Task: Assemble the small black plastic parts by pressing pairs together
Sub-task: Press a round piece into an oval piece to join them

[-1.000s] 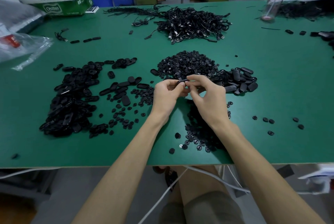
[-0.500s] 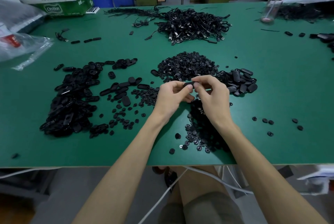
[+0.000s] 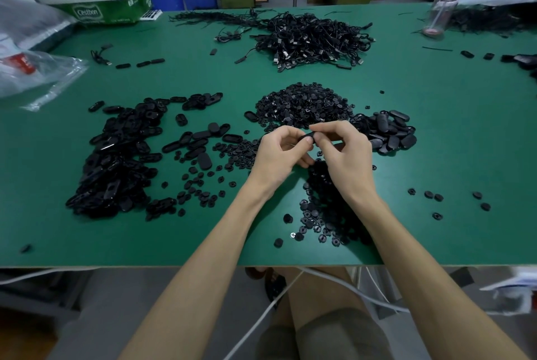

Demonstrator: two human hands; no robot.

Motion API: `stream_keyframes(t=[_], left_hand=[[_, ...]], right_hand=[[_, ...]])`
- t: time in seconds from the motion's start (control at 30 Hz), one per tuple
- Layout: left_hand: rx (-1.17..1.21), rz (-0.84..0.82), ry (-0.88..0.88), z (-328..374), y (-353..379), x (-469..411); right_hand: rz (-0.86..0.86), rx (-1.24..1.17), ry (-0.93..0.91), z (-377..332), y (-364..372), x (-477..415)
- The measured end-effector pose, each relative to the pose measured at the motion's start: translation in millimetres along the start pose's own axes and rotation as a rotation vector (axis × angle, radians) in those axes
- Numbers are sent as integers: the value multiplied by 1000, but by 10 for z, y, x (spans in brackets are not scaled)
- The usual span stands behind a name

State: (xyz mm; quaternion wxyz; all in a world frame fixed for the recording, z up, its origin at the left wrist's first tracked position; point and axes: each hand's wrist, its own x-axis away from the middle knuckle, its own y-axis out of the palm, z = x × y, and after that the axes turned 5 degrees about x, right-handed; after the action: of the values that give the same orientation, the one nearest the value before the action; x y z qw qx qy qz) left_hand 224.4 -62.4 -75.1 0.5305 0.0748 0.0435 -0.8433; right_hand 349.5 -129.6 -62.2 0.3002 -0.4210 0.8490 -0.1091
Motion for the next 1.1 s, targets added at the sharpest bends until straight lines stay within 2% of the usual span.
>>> stream_keyframes(t=[0.3,0.83,1.1], left_hand=[[-18,7,3,7,-4,2],[-103,34,14,17,39,15],[-11,17,17,38,13,29]], right_hand=[[-4,-1,9,1,-9,2],[-45,74,-80,-12,18,16],[-18,30,-58,18,27,11]])
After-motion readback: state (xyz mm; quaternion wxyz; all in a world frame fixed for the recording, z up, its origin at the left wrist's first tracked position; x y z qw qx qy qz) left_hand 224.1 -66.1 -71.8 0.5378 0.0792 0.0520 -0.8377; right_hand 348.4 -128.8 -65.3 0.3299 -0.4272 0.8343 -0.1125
